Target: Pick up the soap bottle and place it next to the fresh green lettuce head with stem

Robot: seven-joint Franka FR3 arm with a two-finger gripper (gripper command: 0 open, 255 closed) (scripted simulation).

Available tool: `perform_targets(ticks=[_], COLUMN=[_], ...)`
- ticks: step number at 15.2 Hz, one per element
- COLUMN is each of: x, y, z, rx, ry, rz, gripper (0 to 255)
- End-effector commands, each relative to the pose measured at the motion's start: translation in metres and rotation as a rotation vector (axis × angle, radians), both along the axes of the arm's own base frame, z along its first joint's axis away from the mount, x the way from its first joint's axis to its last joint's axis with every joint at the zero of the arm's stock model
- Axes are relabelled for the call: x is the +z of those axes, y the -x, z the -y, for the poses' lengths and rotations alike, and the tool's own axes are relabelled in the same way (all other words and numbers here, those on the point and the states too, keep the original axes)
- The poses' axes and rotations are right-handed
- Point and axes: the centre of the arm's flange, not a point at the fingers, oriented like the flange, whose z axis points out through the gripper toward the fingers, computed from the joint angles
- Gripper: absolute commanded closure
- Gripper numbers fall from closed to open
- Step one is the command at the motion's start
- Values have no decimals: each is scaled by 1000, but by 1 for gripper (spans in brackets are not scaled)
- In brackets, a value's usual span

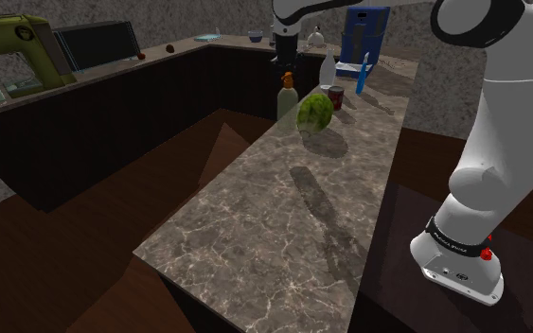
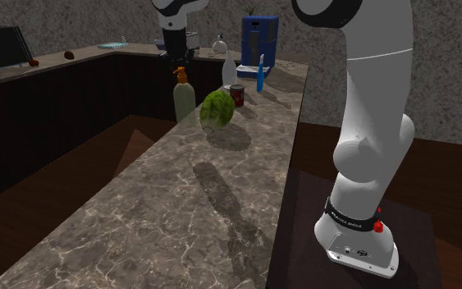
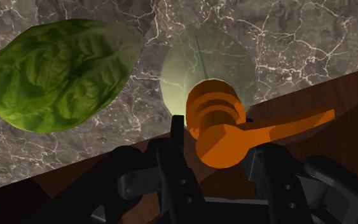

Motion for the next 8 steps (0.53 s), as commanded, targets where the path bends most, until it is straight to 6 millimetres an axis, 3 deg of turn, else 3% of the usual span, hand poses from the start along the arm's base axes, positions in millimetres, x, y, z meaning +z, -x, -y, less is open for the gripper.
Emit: perform_targets(ticks=[1, 8], x=[-9, -46], y=[0, 0], z=[0, 0], rx=[0, 0], ry=[0, 0], rz=[1, 1], gripper=[255, 255])
